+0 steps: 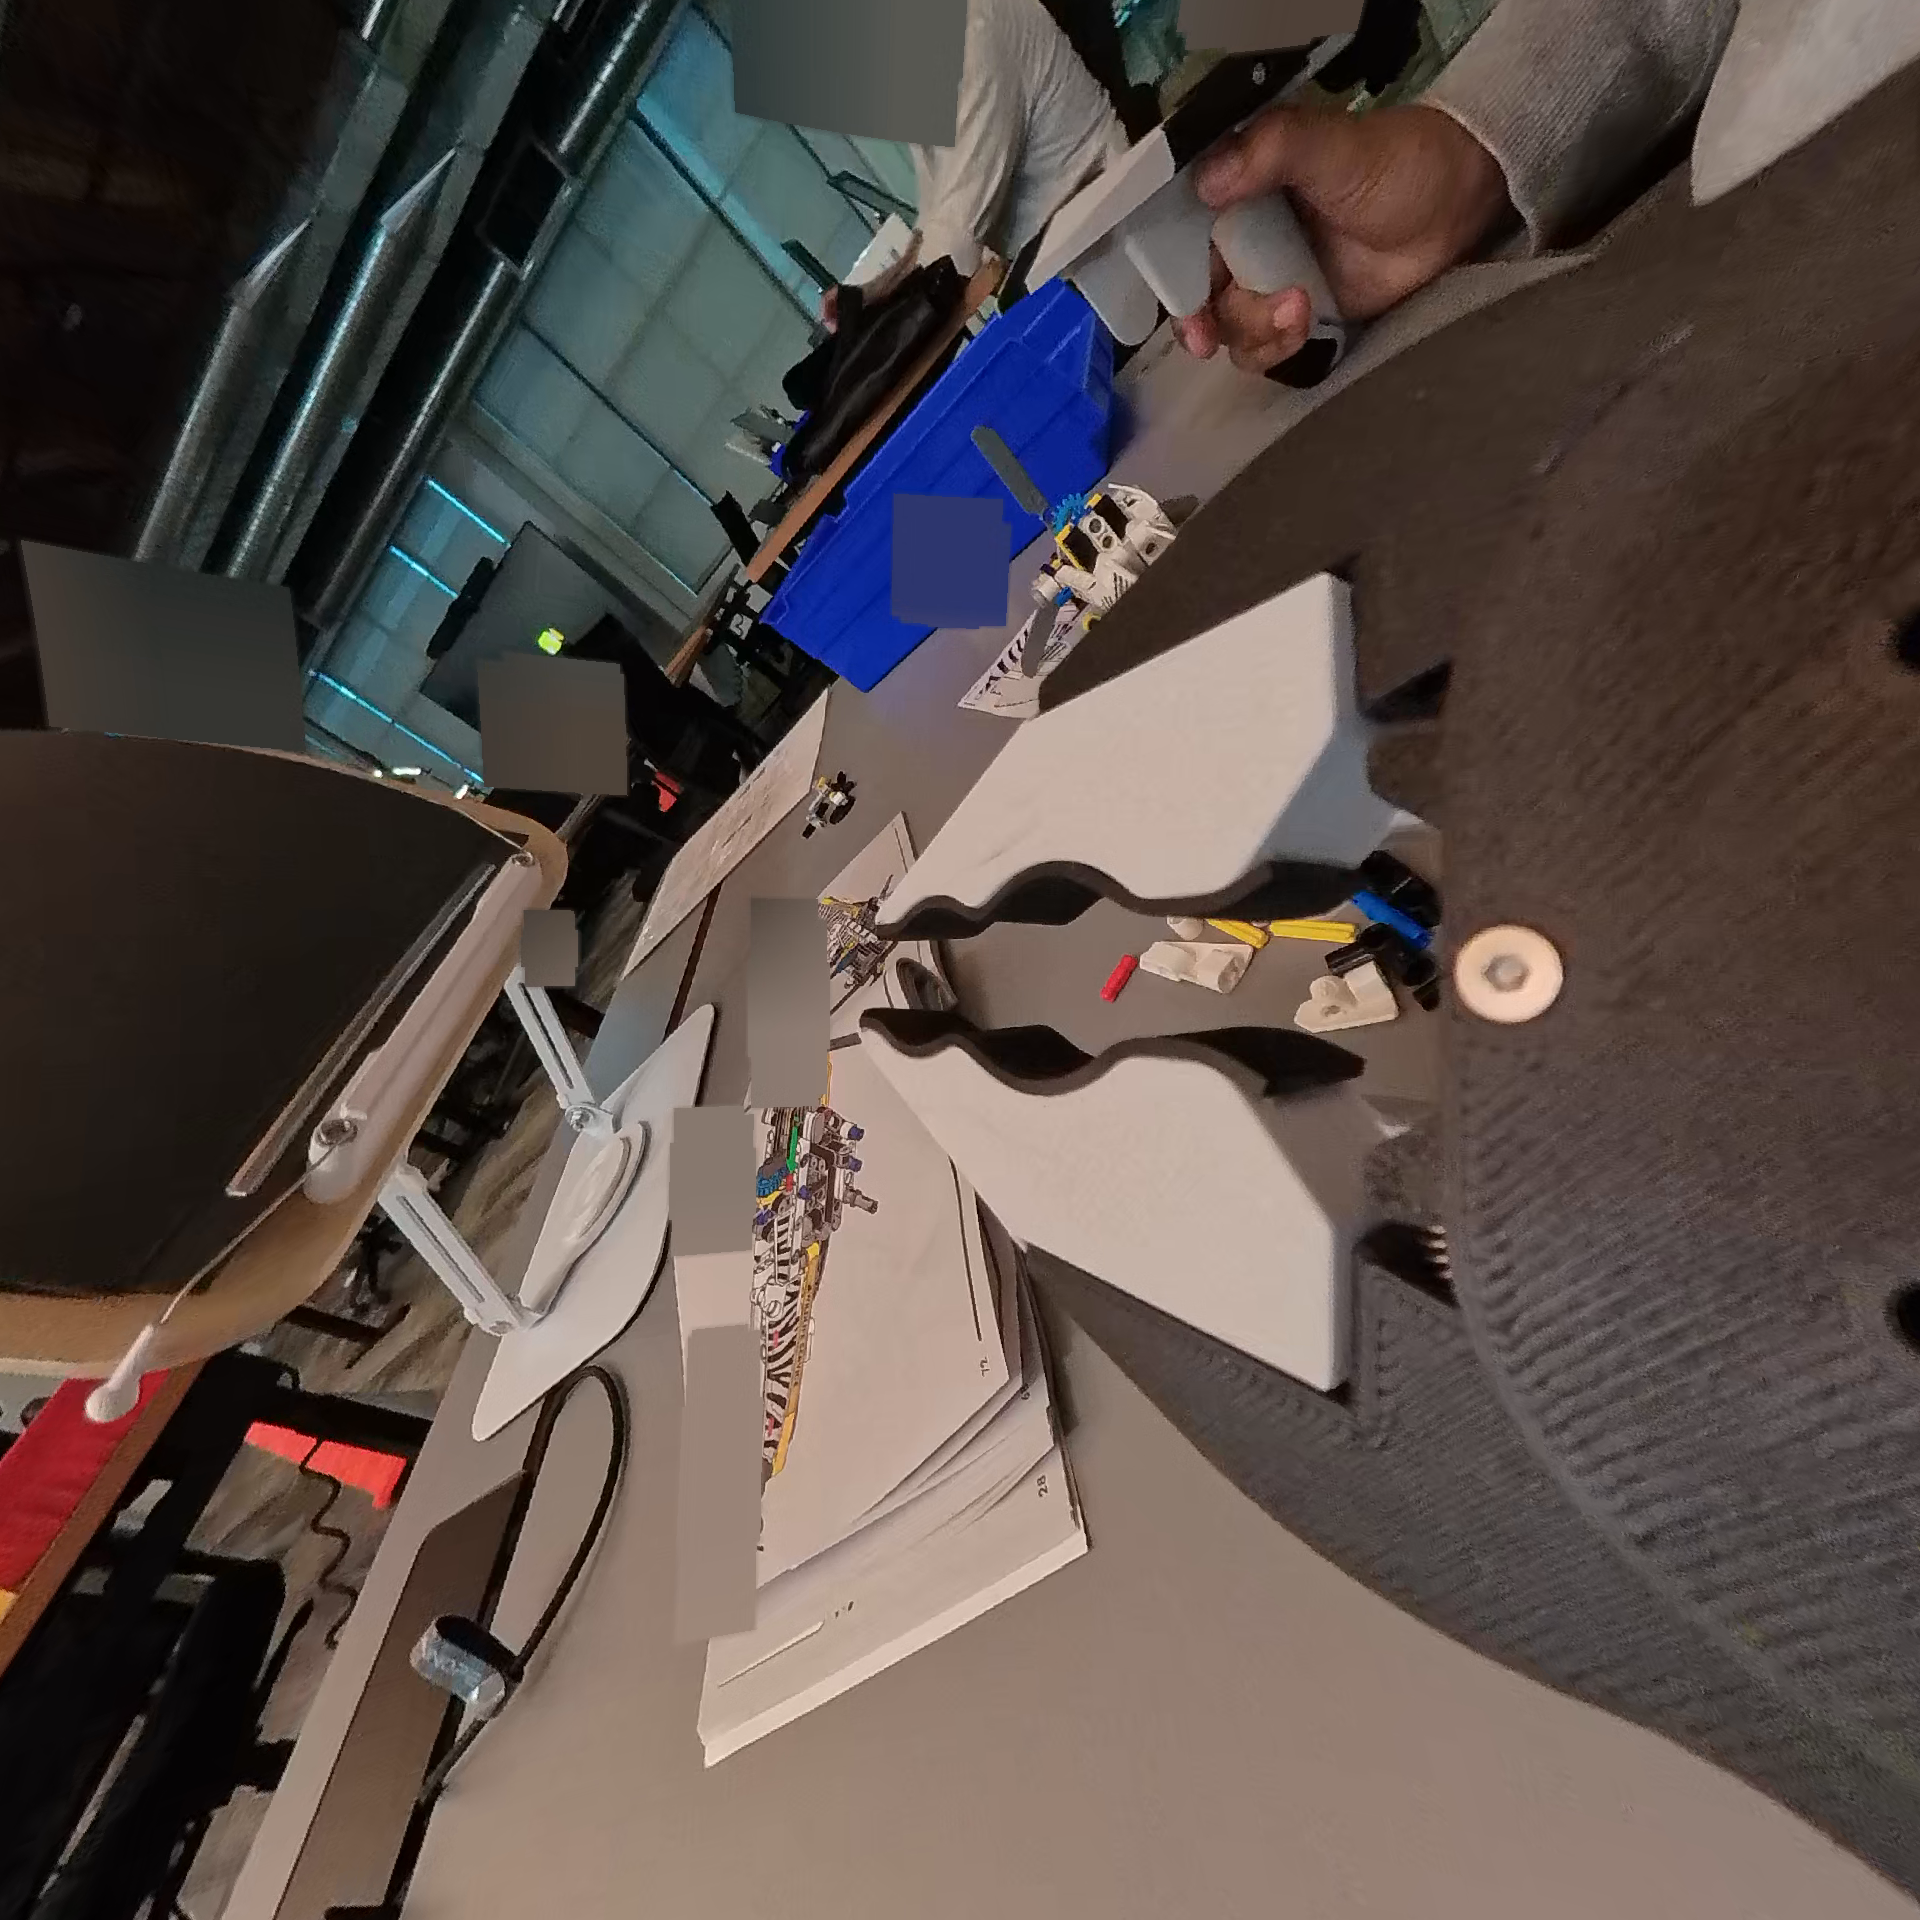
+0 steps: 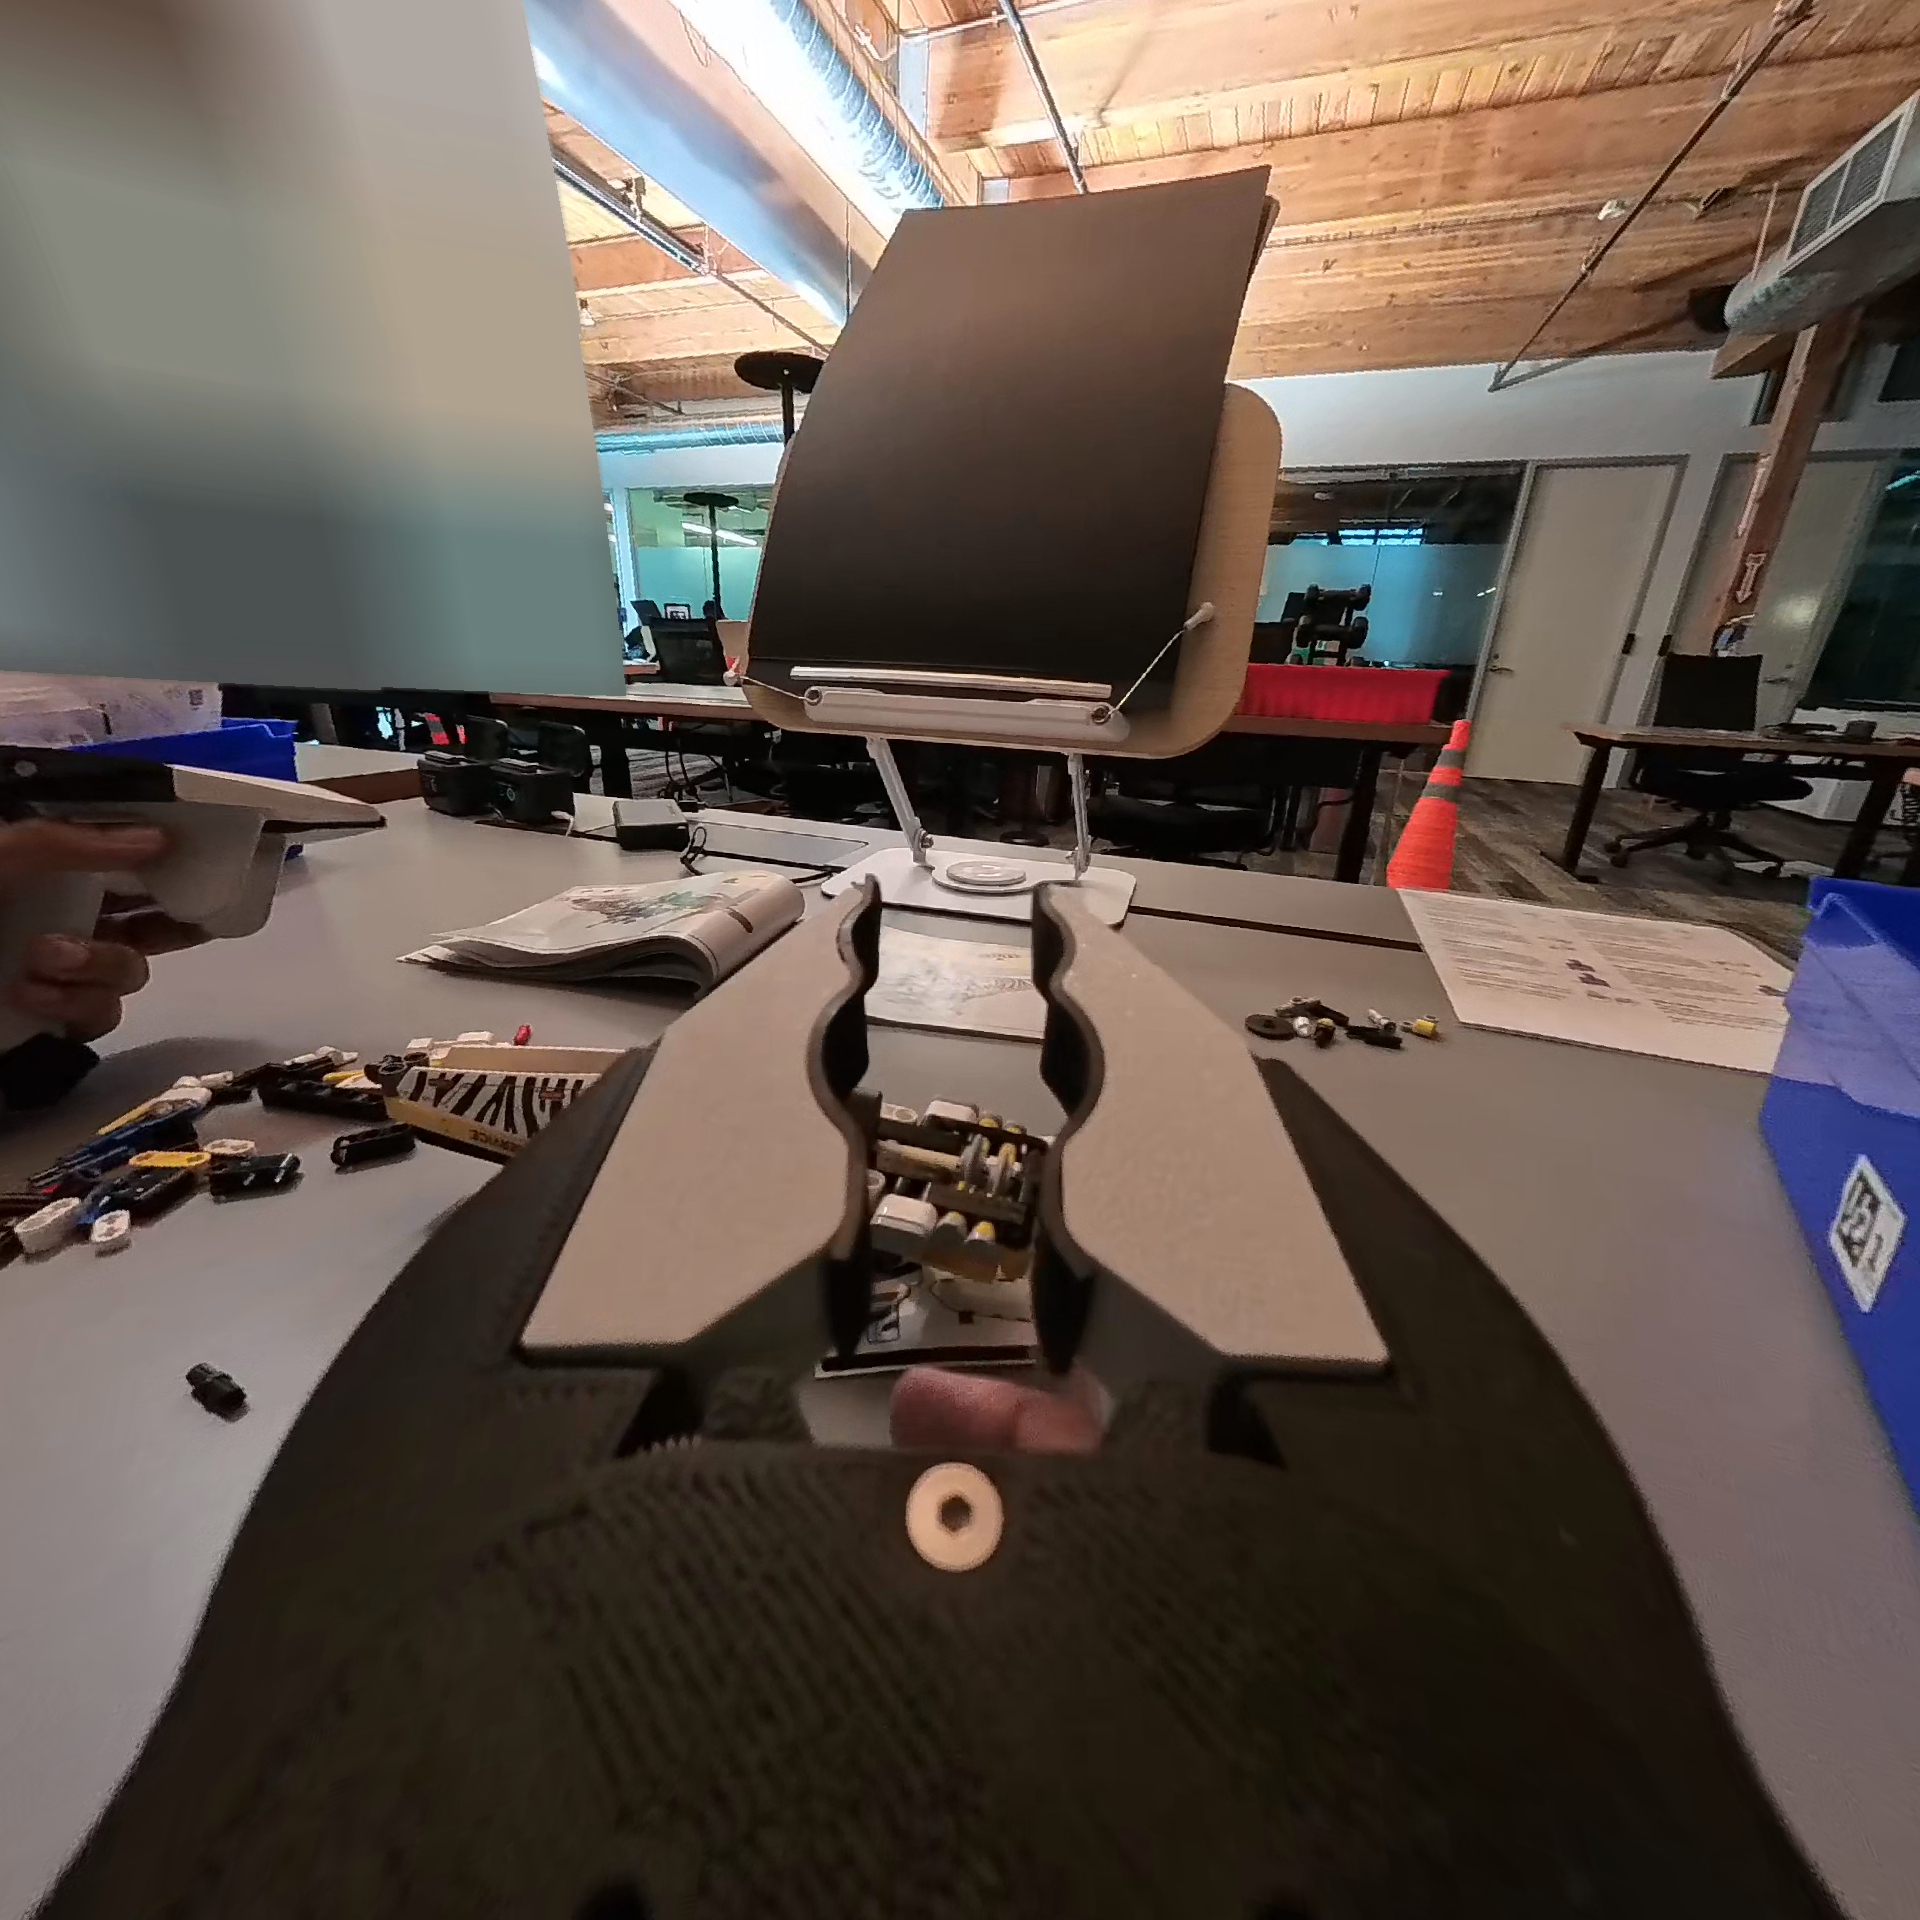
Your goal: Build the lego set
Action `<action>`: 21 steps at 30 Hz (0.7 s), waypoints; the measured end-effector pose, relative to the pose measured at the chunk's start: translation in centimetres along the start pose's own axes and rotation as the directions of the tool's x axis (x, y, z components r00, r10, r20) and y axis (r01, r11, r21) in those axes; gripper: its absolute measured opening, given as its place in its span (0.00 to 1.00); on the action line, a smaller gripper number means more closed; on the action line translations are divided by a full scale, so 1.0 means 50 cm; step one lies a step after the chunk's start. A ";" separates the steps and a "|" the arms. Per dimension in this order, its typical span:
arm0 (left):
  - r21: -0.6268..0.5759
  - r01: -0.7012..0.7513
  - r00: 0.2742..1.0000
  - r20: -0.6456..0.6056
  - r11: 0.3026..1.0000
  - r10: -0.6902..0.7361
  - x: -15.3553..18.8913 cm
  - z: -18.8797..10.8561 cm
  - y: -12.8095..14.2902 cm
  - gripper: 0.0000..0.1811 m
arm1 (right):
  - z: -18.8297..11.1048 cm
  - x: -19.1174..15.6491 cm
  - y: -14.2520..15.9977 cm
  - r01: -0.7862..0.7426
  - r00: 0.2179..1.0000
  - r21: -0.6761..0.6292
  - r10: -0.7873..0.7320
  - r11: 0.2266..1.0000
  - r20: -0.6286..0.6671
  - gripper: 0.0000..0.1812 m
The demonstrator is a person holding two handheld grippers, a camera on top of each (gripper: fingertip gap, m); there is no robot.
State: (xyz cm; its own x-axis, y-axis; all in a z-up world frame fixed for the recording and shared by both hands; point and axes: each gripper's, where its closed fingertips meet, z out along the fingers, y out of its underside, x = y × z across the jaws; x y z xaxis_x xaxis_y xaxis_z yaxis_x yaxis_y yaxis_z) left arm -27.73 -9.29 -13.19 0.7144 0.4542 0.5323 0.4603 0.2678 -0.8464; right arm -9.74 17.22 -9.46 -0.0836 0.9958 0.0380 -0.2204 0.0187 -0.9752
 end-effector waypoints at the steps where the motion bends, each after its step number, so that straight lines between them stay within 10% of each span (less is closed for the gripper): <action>1: -0.002 -0.009 1.000 -0.003 1.000 0.009 0.003 0.000 0.001 0.06 | 0.000 -0.002 0.000 0.002 1.000 -0.002 -0.002 1.000 0.007 0.15; 21: -0.369 -0.322 0.910 -0.375 0.872 0.178 0.163 0.027 0.167 0.03 | -0.010 -0.014 -0.014 0.005 0.999 0.051 -0.007 0.999 0.046 0.12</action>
State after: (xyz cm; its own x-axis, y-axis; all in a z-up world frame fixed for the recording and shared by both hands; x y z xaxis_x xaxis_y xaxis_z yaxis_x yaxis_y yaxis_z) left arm -18.79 -2.23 -15.95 0.9293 0.1428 0.3407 0.3657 -0.2266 -0.9027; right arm -9.03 16.58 -8.93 -0.1270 0.9904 0.0550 -0.2697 0.0189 -0.9628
